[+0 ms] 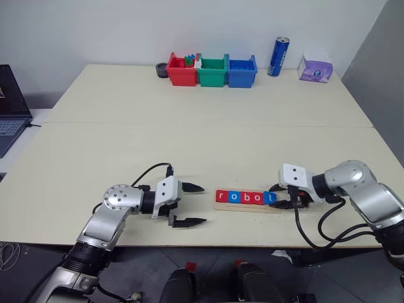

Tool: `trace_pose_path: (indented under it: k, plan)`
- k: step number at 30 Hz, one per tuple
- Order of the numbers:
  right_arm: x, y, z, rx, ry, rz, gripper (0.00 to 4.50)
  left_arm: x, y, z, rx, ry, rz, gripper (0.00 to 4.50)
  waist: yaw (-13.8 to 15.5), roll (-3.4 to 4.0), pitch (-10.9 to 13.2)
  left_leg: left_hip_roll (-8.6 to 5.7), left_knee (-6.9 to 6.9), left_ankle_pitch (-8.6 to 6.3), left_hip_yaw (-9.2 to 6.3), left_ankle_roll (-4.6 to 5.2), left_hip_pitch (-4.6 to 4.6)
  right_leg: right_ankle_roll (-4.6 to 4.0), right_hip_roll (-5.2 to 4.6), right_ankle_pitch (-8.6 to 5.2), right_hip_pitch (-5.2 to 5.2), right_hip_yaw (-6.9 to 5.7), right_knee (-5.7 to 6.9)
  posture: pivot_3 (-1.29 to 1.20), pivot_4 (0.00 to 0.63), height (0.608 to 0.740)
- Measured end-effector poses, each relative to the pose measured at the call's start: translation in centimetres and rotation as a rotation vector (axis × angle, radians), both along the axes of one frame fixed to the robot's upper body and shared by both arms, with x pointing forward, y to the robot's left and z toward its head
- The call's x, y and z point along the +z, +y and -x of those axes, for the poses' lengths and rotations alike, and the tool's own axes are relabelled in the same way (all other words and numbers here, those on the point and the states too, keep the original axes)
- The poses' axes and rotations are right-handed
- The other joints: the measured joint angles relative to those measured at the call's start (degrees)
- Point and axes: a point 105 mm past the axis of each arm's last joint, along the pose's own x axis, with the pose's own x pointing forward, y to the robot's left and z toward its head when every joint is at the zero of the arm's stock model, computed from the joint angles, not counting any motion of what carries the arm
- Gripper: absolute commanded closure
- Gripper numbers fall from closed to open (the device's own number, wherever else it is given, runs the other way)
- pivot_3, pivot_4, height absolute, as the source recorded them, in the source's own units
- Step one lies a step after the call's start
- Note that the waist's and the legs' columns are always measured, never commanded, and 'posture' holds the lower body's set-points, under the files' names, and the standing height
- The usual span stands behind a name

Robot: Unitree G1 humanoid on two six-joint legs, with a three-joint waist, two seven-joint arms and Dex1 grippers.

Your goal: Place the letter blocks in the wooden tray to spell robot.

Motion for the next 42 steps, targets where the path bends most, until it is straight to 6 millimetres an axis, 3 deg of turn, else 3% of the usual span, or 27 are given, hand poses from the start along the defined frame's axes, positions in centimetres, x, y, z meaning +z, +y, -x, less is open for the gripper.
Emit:
trace_pose_path:
  k: [4, 10, 16, 19, 30, 42]
  plan:
    - [0.0, 0.0, 0.0, 0.0, -0.003, 0.002, 0.02, 0.0, 0.0, 0.0, 0.0, -0.001, 0.0, 0.0, 0.0, 0.0, 0.0, 0.0, 0.0, 0.0, 0.0, 0.0, 0.0, 0.0, 0.0, 0.0, 0.0, 0.0, 0.0, 0.0, 0.15, 0.74]
    - [0.2, 0.1, 0.0, -0.006, 0.003, -0.008, 0.02, 0.1, 0.0, 0.0, -0.002, -0.001, 0.0, 0.0, -0.01, 0.0, 0.0, 0.0, 0.0, 0.0, -0.01, 0.0, 0.0, -0.01, 0.0, 0.01, 0.0, 0.0, 0.0, 0.0, 0.15, 0.74]
    - [2.5, 0.9, 0.7, -0.04, -0.015, -0.115, 0.02, 0.1, 0.0, 0.1, -0.002, -0.001, -0.002, 0.0, 0.04, 0.0, 0.0, 0.0, 0.0, 0.0, -0.06, 0.0, -0.03, -0.01, 0.0, 0.01, 0.0, -0.04, 0.0, 0.0, 0.15, 0.74]
    - [2.4, 1.4, 1.1, -0.069, -0.018, -0.153, 0.6, 0.0, 0.0, 0.1, -0.001, 0.001, -0.003, 0.0, 0.03, 0.0, 0.0, 0.0, 0.0, 0.0, -0.05, 0.0, -0.03, 0.01, 0.0, -0.01, 0.0, -0.03, 0.0, 0.0, 0.15, 0.74]
    - [1.6, 2.2, 1.0, -0.104, -0.071, -0.15, 4.47, 0.0, 0.0, 0.2, -0.007, 0.002, -0.004, 0.0, 0.0, 0.0, 0.0, 0.0, 0.0, 0.0, -0.02, 0.0, -0.02, 0.04, 0.0, -0.02, 0.0, -0.03, 0.0, 0.0, 0.15, 0.74]
    - [0.3, 2.0, 0.1, -0.095, -0.066, -0.084, 4.47, 0.0, 0.1, 0.1, -0.004, 0.001, -0.004, 0.0, 0.0, 0.0, 0.0, -0.01, 0.0, 0.0, -0.02, 0.0, -0.02, 0.04, 0.0, -0.02, 0.0, -0.03, 0.0, 0.0, 0.15, 0.74]
